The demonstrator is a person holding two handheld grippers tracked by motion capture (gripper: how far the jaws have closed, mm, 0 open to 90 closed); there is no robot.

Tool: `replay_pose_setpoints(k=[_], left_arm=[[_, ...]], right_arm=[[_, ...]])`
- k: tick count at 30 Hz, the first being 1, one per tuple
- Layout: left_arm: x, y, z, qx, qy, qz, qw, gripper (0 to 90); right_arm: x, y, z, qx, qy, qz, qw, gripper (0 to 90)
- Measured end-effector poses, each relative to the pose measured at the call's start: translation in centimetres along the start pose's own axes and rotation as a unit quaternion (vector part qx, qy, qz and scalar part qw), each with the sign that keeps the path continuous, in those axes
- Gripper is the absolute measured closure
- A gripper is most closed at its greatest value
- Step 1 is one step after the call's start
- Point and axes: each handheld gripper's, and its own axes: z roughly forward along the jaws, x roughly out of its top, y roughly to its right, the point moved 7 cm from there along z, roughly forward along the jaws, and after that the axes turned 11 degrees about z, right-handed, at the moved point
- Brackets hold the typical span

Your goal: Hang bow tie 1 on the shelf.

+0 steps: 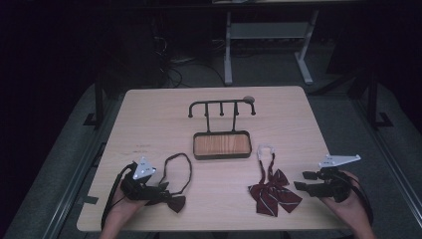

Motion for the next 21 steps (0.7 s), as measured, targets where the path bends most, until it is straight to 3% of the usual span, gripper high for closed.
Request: replay_pose_setpoints(k=[15, 21], left_arm=[[0.0, -0.1, -0.1, 0.003, 0.003, 0.0, 1.0, 30.0], [0.0, -0.2, -0.2, 0.004, 0.004, -0.001, 1.0, 29.7]], right_arm=[[3.0, -1.5, 0.7, -0.017, -0.037, -0.016, 0.9991, 41.2], [5.1, -1.9, 1.4, -0.023, -0.055, -0.021, 0.998, 42.1]])
